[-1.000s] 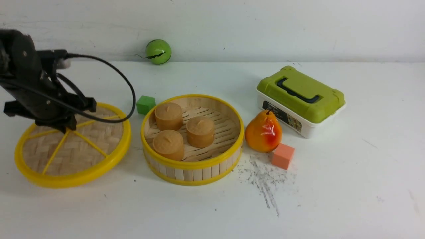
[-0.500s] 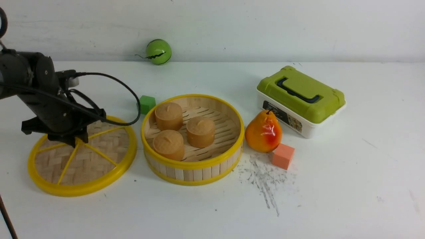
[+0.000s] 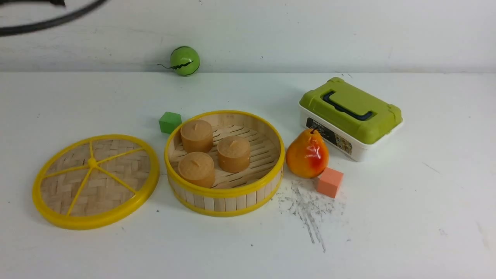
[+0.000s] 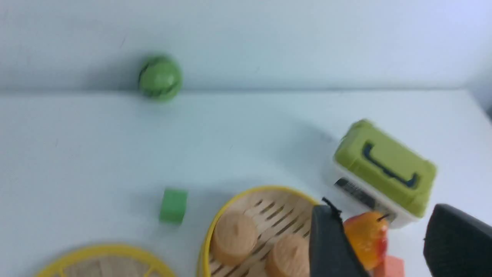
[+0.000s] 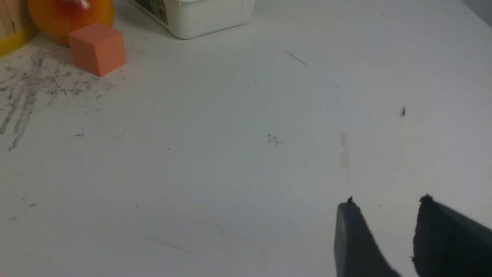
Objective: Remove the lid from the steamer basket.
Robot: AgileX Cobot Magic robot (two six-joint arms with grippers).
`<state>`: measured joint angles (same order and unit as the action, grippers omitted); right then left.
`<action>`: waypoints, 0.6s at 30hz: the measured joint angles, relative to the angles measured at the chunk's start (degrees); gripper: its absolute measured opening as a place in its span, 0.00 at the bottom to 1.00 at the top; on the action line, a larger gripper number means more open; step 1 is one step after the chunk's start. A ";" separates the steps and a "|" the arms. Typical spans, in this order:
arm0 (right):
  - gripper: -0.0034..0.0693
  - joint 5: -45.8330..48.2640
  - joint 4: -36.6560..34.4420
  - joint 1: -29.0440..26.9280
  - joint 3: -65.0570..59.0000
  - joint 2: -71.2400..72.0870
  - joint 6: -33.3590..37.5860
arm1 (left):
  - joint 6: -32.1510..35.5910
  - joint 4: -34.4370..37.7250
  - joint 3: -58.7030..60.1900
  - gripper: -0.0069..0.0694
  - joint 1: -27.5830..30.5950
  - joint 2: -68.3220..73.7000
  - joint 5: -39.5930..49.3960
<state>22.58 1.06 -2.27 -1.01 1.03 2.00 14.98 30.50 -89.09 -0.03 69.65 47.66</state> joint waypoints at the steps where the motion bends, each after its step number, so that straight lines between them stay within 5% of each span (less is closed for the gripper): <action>1: 0.38 0.00 0.00 0.00 0.00 0.00 0.00 | 0.35 0.18 0.08 0.51 0.00 -1.44 0.00; 13: 0.38 0.00 0.00 0.00 0.00 0.00 0.00 | 4.68 -0.88 34.28 0.08 0.00 -49.39 -12.58; 18: 0.38 0.00 0.00 0.00 0.00 0.00 0.00 | 1.52 -1.36 47.69 0.07 0.00 -61.77 -9.80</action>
<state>22.58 1.06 -2.27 -1.01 1.03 2.00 16.50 29.15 -41.40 -0.03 7.87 37.86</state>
